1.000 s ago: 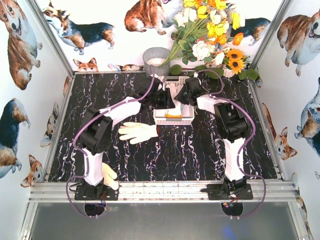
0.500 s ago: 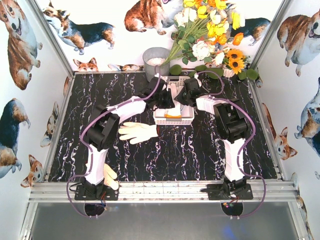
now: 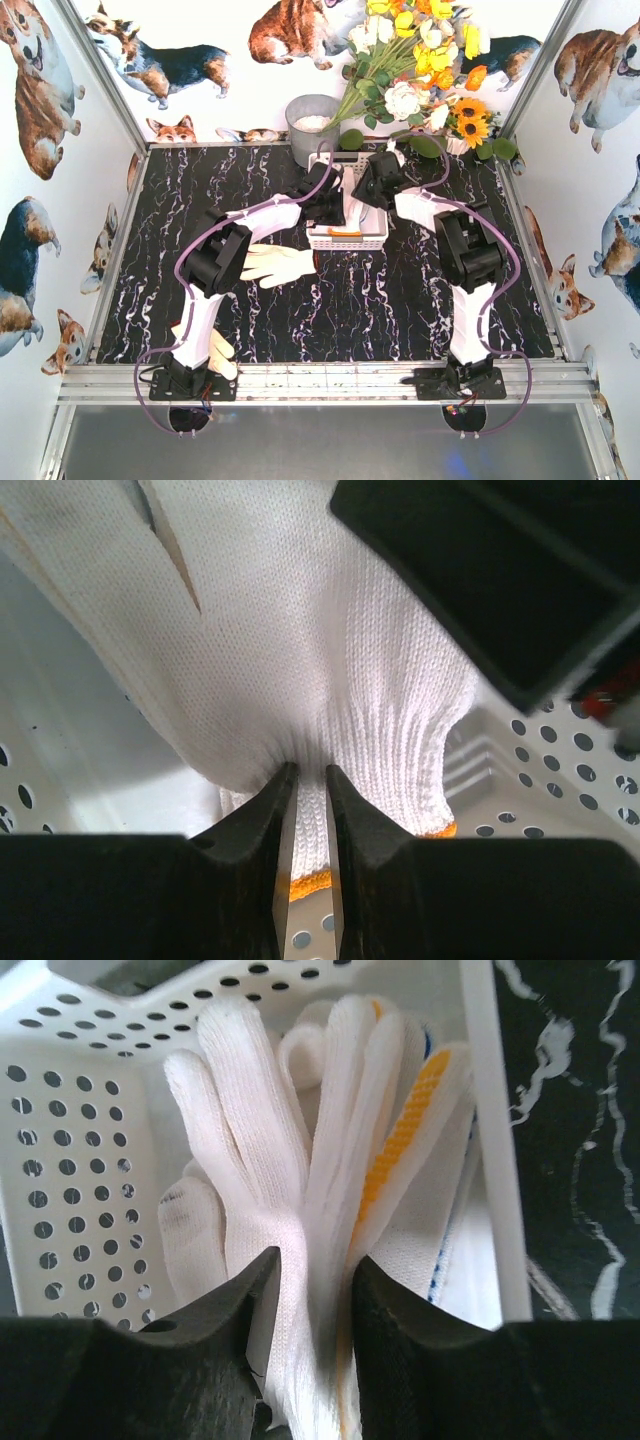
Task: Put the gloves into the storage basket
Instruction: Place the glove in the bin.
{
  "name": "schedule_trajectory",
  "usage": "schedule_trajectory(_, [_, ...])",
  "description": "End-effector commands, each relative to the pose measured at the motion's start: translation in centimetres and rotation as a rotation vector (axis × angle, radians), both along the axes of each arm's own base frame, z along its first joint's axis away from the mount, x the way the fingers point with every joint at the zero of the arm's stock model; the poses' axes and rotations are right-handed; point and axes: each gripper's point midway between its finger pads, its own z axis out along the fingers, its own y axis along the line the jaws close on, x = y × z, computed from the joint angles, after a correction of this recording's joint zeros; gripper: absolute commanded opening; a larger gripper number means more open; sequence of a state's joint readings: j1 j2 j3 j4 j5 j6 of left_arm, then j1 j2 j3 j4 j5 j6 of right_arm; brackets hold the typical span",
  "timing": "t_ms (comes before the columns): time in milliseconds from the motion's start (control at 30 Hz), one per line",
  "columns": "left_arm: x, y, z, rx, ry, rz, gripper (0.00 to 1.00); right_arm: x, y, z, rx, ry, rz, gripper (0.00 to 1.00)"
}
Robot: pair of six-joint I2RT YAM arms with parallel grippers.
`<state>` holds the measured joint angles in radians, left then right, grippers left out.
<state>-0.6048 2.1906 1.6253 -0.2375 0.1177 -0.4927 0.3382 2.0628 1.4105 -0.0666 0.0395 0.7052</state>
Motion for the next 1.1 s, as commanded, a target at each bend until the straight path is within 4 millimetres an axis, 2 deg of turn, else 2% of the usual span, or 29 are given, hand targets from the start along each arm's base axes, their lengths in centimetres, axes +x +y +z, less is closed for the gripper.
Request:
schedule_trajectory(0, [-0.4,1.0,-1.1,0.069,0.013,-0.001,0.12,1.2,-1.7,6.1,-0.100,-0.147,-0.015,0.37])
schedule_trajectory(233, [-1.0,1.0,-0.8,0.066,0.008,-0.010,0.13,1.4,-4.7,9.7,-0.233,-0.216,-0.067,0.41])
schedule_trajectory(367, [-1.2,0.7,-0.3,0.059,-0.004,-0.023,0.14,0.7,-6.2,12.2,-0.252,-0.248,-0.100,0.42])
schedule_trajectory(467, [-1.2,0.2,0.4,0.042,-0.013,-0.033,0.16,-0.1,-6.3,13.7,-0.230,-0.265,-0.078,0.44])
schedule_trajectory(567, [-1.1,-0.3,1.7,0.016,-0.035,-0.047,0.17,-1.0,-4.2,14.1,-0.166,-0.258,0.042,0.44])
schedule_trajectory(667, [-0.9,-0.6,2.5,0.005,-0.053,-0.051,0.18,-1.8,-1.7,13.2,-0.086,-0.181,0.162,0.36])
schedule_trajectory(733, [-0.8,-0.5,2.6,0.005,-0.054,-0.047,0.18,-2.2,-0.7,12.1,-0.046,-0.128,0.194,0.29])
schedule_trajectory(900, [-1.2,-0.7,3.0,-0.006,-0.061,-0.044,0.18,-2.5,0.3,9.4,-0.035,-0.055,0.214,0.18])
schedule_trajectory(1067, [-1.5,-0.9,2.6,-0.002,-0.051,-0.053,0.18,-2.8,0.9,6.5,-0.089,0.018,0.218,0.13])
